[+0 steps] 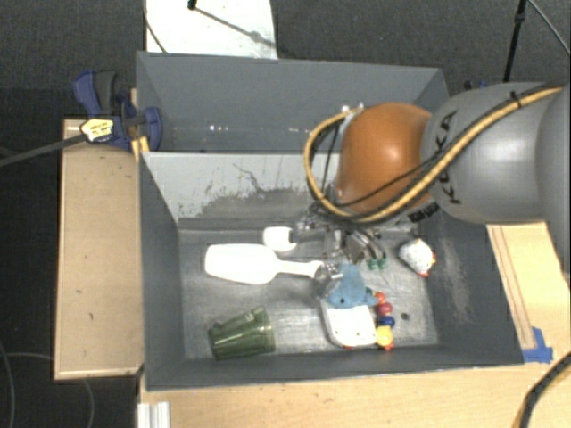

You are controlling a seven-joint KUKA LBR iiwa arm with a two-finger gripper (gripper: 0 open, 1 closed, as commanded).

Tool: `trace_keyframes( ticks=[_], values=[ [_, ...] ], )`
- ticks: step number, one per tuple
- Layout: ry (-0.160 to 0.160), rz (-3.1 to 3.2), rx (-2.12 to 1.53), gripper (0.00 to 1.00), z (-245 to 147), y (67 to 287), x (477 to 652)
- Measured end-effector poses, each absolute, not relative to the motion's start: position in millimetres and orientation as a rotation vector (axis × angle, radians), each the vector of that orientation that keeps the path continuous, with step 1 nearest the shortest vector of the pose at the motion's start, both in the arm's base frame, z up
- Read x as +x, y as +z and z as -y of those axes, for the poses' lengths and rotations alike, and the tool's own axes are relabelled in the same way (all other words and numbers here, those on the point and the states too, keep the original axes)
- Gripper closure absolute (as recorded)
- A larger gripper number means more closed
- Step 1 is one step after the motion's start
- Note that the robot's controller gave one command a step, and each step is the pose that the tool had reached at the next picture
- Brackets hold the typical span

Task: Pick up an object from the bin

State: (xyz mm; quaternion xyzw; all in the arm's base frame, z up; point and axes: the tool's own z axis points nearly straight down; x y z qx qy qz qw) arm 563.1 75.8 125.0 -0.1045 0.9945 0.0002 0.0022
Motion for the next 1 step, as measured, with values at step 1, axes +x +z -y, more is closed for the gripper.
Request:
trace_keyframes(
  ticks=[1],
  values=[
    [0.002, -3.131, -0.173, 0.00, -100.7, 82.6, 552.1]
  ],
)
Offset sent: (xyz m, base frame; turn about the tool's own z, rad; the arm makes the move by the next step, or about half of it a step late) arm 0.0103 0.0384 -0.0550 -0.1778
